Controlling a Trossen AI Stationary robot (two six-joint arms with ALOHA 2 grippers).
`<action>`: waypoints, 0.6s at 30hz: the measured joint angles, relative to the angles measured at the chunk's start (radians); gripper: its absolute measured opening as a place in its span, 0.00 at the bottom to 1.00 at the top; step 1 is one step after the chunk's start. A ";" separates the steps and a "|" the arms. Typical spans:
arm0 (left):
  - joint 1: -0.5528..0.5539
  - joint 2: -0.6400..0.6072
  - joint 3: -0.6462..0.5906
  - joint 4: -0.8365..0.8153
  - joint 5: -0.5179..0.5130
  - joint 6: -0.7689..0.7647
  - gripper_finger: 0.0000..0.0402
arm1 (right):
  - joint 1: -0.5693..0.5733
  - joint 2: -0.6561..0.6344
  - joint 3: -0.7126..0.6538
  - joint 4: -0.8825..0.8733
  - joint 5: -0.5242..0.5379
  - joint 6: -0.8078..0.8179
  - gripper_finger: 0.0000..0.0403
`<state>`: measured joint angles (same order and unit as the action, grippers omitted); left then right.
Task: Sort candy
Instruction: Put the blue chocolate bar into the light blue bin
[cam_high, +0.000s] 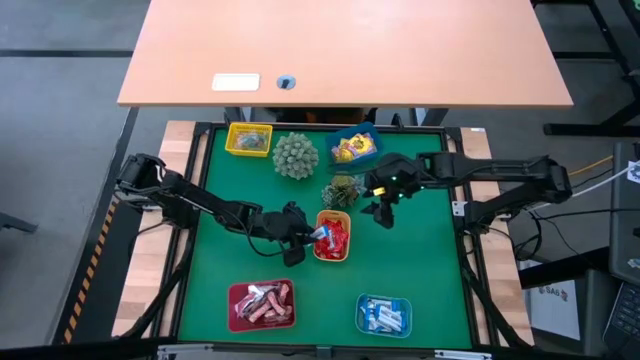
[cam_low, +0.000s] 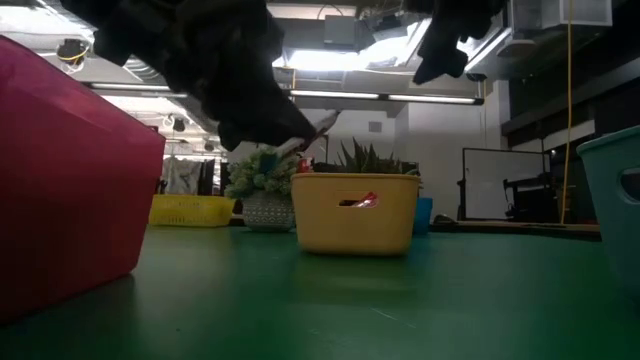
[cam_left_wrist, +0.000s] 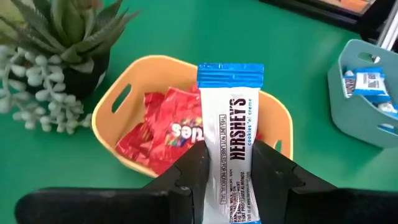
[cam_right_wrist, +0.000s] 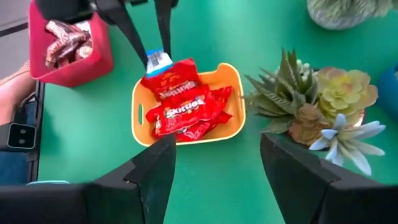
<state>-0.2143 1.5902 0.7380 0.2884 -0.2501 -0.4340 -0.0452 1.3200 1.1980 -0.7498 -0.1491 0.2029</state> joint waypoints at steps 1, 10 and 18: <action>0.000 0.000 0.000 0.006 0.000 0.007 0.22 | 0.000 0.010 0.000 0.000 -0.001 0.001 0.58; -0.001 0.000 0.000 0.087 -0.034 0.037 0.22 | 0.000 0.062 0.000 0.034 -0.001 0.058 0.58; -0.001 -0.001 0.000 0.230 -0.148 0.197 0.22 | 0.000 0.113 0.000 0.182 -0.045 0.214 0.58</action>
<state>-0.2150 1.5894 0.7383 0.5188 -0.3985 -0.2374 -0.0456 1.4335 1.1976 -0.5681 -0.1943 0.4171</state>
